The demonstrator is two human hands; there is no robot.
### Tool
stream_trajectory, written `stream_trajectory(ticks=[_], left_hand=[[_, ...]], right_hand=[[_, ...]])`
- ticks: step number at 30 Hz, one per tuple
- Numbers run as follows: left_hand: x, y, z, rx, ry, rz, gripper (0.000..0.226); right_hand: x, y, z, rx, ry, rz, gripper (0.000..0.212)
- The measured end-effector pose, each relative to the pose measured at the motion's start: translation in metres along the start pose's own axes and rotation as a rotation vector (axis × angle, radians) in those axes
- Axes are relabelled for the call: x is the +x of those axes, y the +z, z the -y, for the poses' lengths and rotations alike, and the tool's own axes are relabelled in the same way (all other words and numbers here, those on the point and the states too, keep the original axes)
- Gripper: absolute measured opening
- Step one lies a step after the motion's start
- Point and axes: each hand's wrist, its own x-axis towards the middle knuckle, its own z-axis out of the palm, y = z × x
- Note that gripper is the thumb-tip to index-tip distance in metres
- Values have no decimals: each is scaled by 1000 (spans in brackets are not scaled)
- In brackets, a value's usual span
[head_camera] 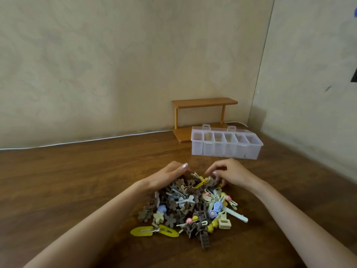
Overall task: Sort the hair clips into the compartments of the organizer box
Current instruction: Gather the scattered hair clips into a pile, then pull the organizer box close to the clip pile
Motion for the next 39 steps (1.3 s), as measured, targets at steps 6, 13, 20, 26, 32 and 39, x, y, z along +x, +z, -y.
stream_trajectory(ticks=[6,13,20,26,32,39], left_hand=[[11,3,-5,90,-70,35,89],[3,-2,-9,-33,-11,122,70],[9,-14,0,-132,-26,-108,77],[2,-19,10,-62,-8,-330,39],[-4,-23,14,-52,8,-550,19],[-12,-22,15,-96,45,-742,17]], right_hand=[[9,9,-1,-153,-1,0,26],[2,-6,1,-11,-38,57,28],[36,-46,-37,-326,136,-473,51],[53,-47,-43,-247,124,-526,22],[34,-30,-25,-173,71,-529,16],[16,-11,-5,-17,-20,-381,23]])
